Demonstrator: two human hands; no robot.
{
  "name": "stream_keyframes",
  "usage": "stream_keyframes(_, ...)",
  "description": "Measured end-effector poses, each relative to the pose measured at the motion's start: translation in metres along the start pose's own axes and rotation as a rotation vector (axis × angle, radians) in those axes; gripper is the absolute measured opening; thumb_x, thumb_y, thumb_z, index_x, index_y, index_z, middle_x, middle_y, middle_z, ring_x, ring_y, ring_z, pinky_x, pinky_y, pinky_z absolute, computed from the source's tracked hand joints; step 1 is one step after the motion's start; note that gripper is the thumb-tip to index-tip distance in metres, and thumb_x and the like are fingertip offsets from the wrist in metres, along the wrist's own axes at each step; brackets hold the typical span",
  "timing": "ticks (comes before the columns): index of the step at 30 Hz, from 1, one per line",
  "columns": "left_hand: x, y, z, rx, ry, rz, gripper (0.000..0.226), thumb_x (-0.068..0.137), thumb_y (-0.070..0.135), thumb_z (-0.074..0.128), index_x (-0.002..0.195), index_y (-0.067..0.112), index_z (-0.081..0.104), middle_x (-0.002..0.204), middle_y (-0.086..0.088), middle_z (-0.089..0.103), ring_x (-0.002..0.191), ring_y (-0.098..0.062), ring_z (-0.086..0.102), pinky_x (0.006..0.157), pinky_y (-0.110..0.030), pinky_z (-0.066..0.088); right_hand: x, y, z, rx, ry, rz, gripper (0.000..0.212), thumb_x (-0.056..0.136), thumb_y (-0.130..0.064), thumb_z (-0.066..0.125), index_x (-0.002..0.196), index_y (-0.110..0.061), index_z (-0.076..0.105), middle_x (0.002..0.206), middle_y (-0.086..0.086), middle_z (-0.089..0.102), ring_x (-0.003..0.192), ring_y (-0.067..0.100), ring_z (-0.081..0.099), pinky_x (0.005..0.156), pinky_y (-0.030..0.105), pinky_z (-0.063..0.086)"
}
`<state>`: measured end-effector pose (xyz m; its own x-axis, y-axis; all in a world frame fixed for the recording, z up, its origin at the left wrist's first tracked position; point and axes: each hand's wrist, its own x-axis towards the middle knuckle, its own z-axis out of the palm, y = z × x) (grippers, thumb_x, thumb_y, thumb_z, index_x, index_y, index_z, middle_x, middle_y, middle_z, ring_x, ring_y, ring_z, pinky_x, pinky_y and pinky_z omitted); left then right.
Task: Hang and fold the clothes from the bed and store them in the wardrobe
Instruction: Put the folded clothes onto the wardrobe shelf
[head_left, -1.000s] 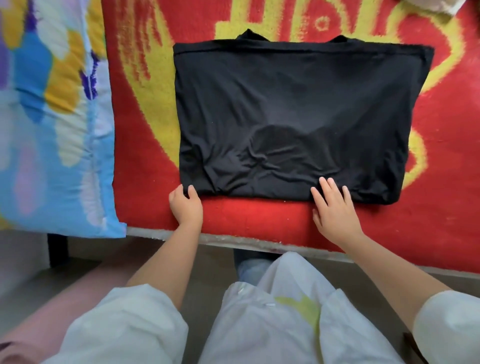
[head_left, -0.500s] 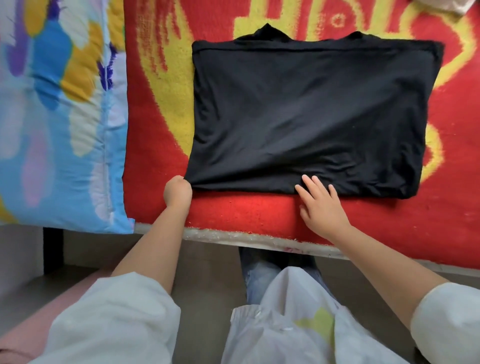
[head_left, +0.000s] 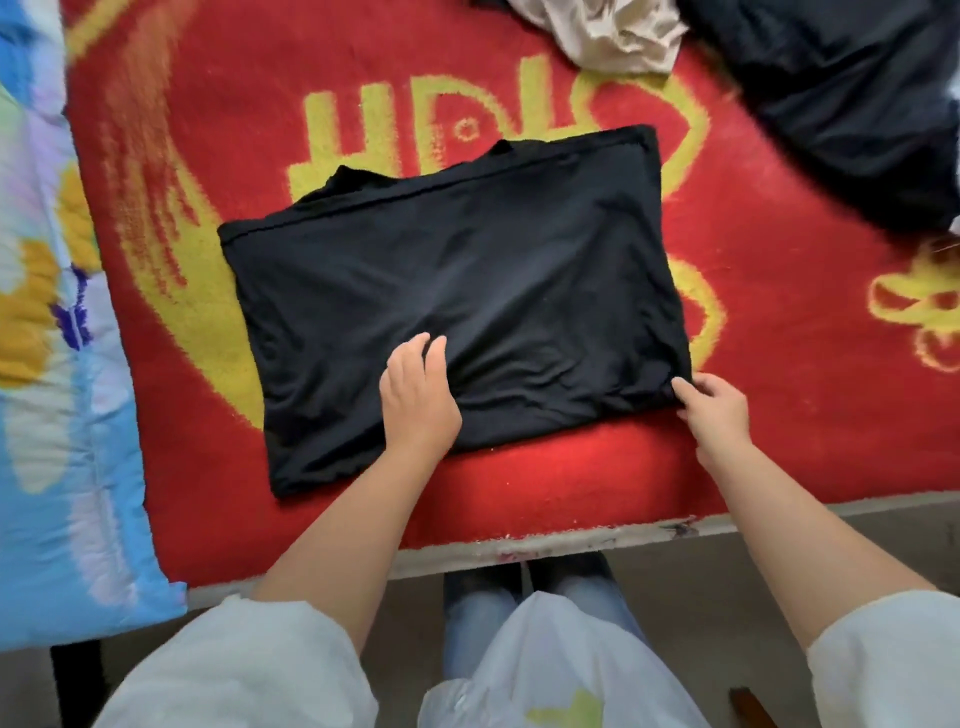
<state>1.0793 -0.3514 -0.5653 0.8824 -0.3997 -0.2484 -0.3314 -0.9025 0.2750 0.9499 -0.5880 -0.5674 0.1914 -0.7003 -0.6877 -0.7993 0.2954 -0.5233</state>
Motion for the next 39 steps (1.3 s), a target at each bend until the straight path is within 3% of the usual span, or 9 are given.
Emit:
stream_keyframes(4, 0.047, 0.063, 0.003, 0.023, -0.09, 0.225, 0.047, 0.054, -0.007, 0.051, 0.1, -0.007, 0.064, 0.1, -0.024, 0.063, 0.086, -0.044, 0.062, 0.066, -0.046, 0.052, 0.026, -0.003, -0.026, 0.023, -0.135, 0.023, 0.022, 0.088, -0.002, 0.056, 0.067, -0.01, 0.054, 0.071, 0.002, 0.051, 0.071, 0.015, 0.048, 0.062, 0.022, 0.038)
stream_keyframes(9, 0.12, 0.145, -0.011, 0.29, -0.287, 0.437, 0.056, 0.085, -0.005, 0.045, 0.139, 0.007, 0.034, 0.142, -0.007, 0.035, 0.123, -0.028, 0.037, 0.088, -0.035, 0.036, 0.038, -0.008, -0.038, -0.771, -0.181, -0.233, 0.029, 0.093, -0.023, 0.05, 0.078, 0.001, 0.057, 0.092, 0.012, 0.051, 0.107, 0.032, 0.045, 0.08, 0.034, 0.035)
stream_keyframes(13, 0.175, 0.207, -0.006, 0.659, -0.45, 0.681, 0.08, 0.083, -0.005, 0.049, 0.148, 0.018, 0.008, 0.152, -0.002, 0.013, 0.057, -0.02, 0.044, 0.045, -0.027, 0.03, 0.036, -0.012, -0.03, -0.729, -0.169, -0.19, 0.028, 0.092, -0.025, 0.051, 0.111, -0.004, 0.049, 0.118, 0.011, 0.049, 0.115, 0.028, 0.043, 0.088, 0.035, 0.039)
stream_keyframes(16, 0.194, 0.23, 0.01, 0.948, -0.532, 0.733, 0.087, 0.082, -0.006, 0.044, 0.148, 0.021, -0.006, 0.156, -0.002, -0.005, 0.046, -0.015, 0.035, 0.039, -0.024, 0.021, 0.038, -0.014, -0.031, -0.644, -0.161, -0.136, 0.033, 0.089, -0.026, 0.055, 0.113, -0.007, 0.042, 0.12, 0.011, 0.049, 0.113, 0.029, 0.047, 0.087, 0.034, 0.04)
stream_keyframes(19, 0.204, 0.243, 0.014, 1.004, -0.513, 0.762, 0.078, 0.082, -0.006, 0.047, 0.147, 0.012, 0.008, 0.145, -0.009, 0.024, 0.051, -0.016, 0.038, 0.04, -0.025, 0.021, 0.038, -0.015, -0.031, -0.63, -0.203, -0.104, 0.049, 0.086, -0.042, 0.058, 0.116, -0.008, 0.041, 0.121, 0.01, 0.049, 0.114, 0.028, 0.048, 0.087, 0.032, 0.041)
stream_keyframes(23, 0.209, 0.251, 0.015, 1.124, -0.604, 0.704, 0.04, 0.085, -0.004, 0.049, 0.123, 0.007, 0.048, 0.109, -0.004, 0.055, 0.094, -0.023, 0.058, 0.043, -0.024, 0.024, 0.033, -0.019, -0.022, -0.693, -0.205, -0.1, 0.063, 0.082, -0.051, 0.059, 0.123, -0.007, 0.038, 0.123, 0.008, 0.052, 0.116, 0.024, 0.049, 0.085, 0.032, 0.044)
stream_keyframes(25, 0.208, 0.25, 0.015, 1.181, -0.659, 0.644, 0.029, 0.086, -0.006, 0.047, 0.109, 0.007, 0.059, 0.098, -0.002, 0.056, 0.1, -0.024, 0.059, 0.044, -0.022, 0.026, 0.034, -0.02, -0.015, -0.654, -0.223, -0.047, 0.055, 0.087, -0.042, 0.058, 0.123, -0.005, 0.037, 0.12, 0.01, 0.056, 0.114, 0.026, 0.053, 0.079, 0.032, 0.044)
stream_keyframes(30, 0.206, 0.246, 0.002, 1.125, -0.594, 0.663, 0.035, 0.085, -0.009, 0.044, 0.115, 0.004, 0.057, 0.121, -0.01, 0.044, 0.081, -0.024, 0.05, 0.043, -0.025, 0.024, 0.037, -0.012, -0.012, -0.365, -0.302, -0.128, 0.018, 0.089, -0.022, 0.055, 0.078, -0.008, 0.052, 0.096, 0.014, 0.06, 0.098, 0.031, 0.056, 0.065, 0.027, 0.029)
stream_keyframes(39, 0.184, 0.16, -0.078, 0.712, -0.422, 0.67, 0.033, 0.081, -0.004, 0.051, 0.114, 0.003, 0.052, 0.126, -0.012, 0.039, 0.077, -0.032, 0.051, 0.057, -0.034, 0.038, -0.032, -0.033, -0.008, 0.041, -0.645, -0.529, 0.037, 0.084, -0.002, 0.061, 0.121, -0.005, 0.059, 0.13, -0.012, 0.039, 0.125, -0.003, 0.032, 0.093, -0.003, 0.022)
